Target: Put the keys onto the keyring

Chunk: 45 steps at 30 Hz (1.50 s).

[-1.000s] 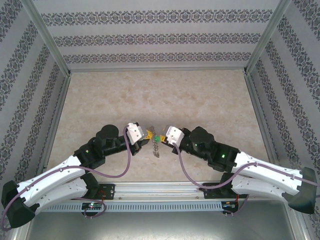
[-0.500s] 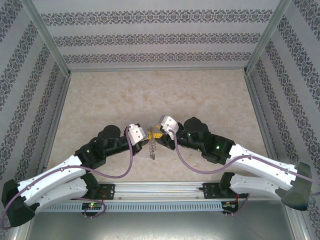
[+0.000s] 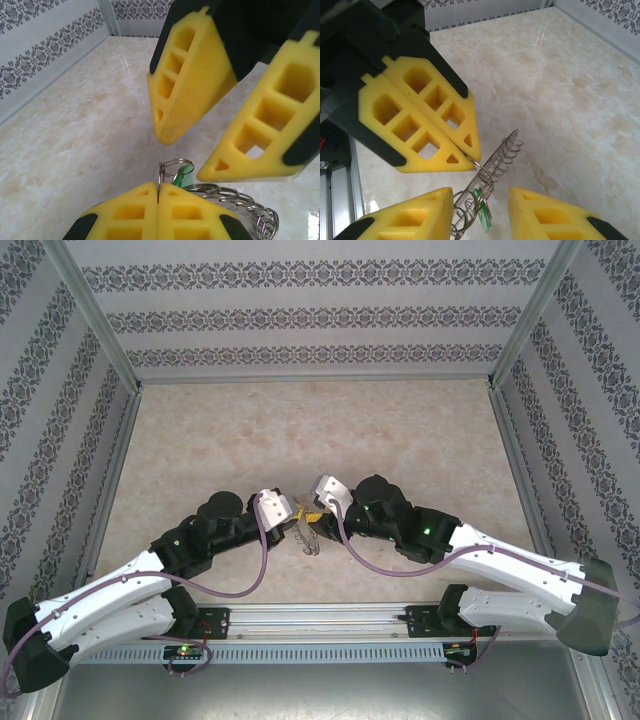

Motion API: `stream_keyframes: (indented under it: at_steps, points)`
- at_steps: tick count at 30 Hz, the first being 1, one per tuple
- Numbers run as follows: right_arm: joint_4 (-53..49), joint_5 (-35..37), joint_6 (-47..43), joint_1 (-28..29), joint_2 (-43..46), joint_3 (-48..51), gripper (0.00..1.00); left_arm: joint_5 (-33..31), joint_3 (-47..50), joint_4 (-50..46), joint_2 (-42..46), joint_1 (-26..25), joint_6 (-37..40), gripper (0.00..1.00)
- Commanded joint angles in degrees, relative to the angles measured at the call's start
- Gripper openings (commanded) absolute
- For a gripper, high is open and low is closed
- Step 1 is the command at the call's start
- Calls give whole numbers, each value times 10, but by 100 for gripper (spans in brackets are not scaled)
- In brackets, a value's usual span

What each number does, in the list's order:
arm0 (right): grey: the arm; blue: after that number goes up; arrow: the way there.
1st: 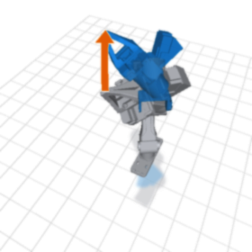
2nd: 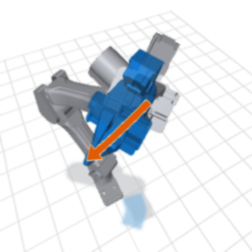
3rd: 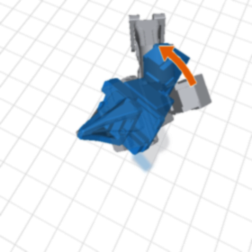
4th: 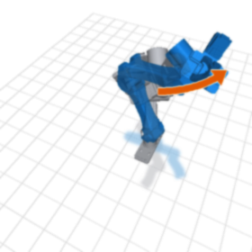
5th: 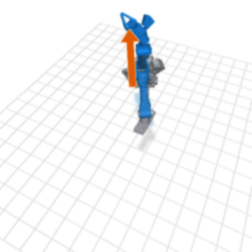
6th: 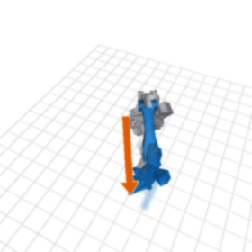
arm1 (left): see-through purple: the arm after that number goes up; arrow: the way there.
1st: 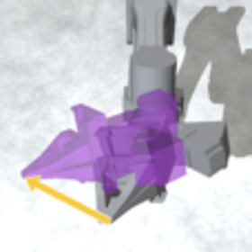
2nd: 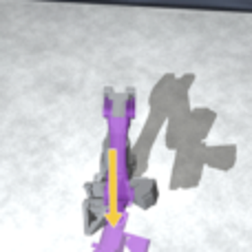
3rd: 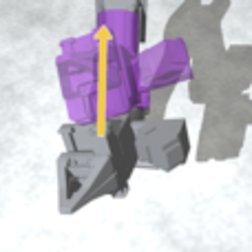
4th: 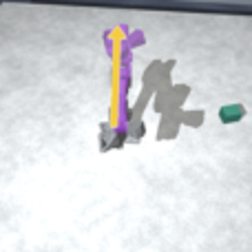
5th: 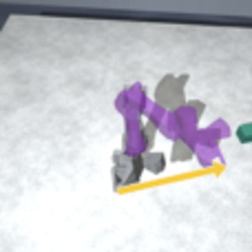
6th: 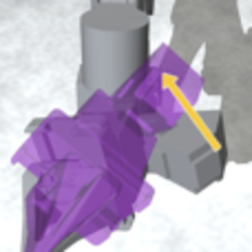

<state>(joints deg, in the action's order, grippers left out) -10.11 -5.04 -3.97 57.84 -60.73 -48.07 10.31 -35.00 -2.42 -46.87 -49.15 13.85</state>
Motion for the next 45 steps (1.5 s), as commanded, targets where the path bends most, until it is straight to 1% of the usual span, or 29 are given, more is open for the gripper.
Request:
stream_keyframes:
  at_steps: [1, 5, 8, 10, 12, 13, 16, 22, 25, 28, 33, 42, 45]
  points:
    - [-6, 4, 5, -8, -5, -20, 33, -1, -17, 3, 7, -10, 12, 0]
    - [-7, 7, 4, -10, -8, -23, 31, 0, -16, 4, 7, -10, 12, 0]
    - [-11, 7, 3, -13, -9, -25, 27, 0, -14, 5, 7, -10, 12, 0]
    - [-13, 6, 3, -15, -9, -26, 23, 1, -15, 5, 8, -10, 13, 0]
    - [-16, 5, 0, -16, -10, -28, 16, 2, -14, 5, 9, -11, 13, 0]
    - [-18, 4, 0, -17, -11, -29, 15, 2, -14, 5, 10, -11, 13, 0]
    - [-20, 1, -1, -18, -13, -31, 15, 2, -13, 5, 11, -11, 14, 0]
    - [-24, -13, -1, -19, -16, -33, 23, 1, -14, 6, 11, -11, 14, 0]
    - [-25, -21, -2, -19, -19, -33, 23, 1, -14, 5, 10, -11, 13, 0]
    - [-27, -20, -4, -19, -22, -33, 20, 1, -13, 5, 11, -11, 13, 0]
    - [-32, -23, -8, -19, -25, -33, 17, 0, -14, 6, 12, -12, 14, 0]
    - [-33, -27, -19, -22, -23, -30, 0, 0, -12, 7, 10, -12, 12, 0]
    - [-33, -32, -24, -23, -24, -31, 0, 0, -12, 7, 10, -12, 12, 0]
